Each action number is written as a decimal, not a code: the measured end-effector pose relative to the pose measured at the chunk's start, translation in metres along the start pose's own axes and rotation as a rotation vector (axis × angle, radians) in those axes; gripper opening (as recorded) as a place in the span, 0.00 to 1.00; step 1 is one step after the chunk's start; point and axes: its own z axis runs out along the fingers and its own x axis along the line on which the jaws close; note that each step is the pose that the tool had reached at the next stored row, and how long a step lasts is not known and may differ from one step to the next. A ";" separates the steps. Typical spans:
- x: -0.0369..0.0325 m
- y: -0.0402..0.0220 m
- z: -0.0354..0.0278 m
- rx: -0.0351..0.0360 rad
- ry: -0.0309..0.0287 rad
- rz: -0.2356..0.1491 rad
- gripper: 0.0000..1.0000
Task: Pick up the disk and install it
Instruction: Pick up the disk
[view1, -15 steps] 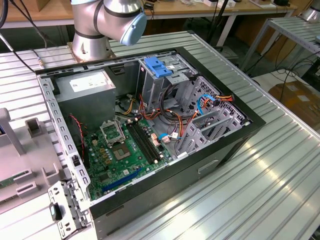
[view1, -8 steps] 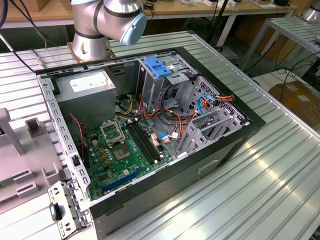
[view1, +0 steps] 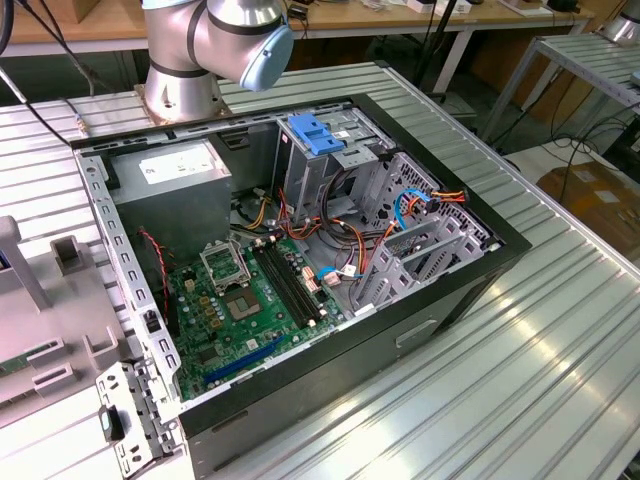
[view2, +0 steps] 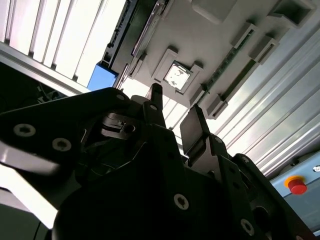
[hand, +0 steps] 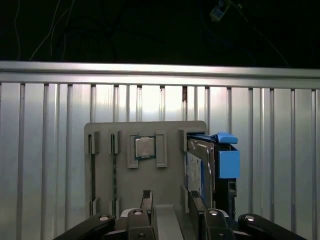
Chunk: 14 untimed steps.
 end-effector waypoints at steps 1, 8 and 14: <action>-0.0001 0.0001 0.0001 0.0000 0.0000 0.000 0.42; -0.0011 0.0016 0.0010 -0.0001 0.0000 0.000 0.42; -0.0097 0.0016 0.0021 0.0000 0.0000 0.000 0.42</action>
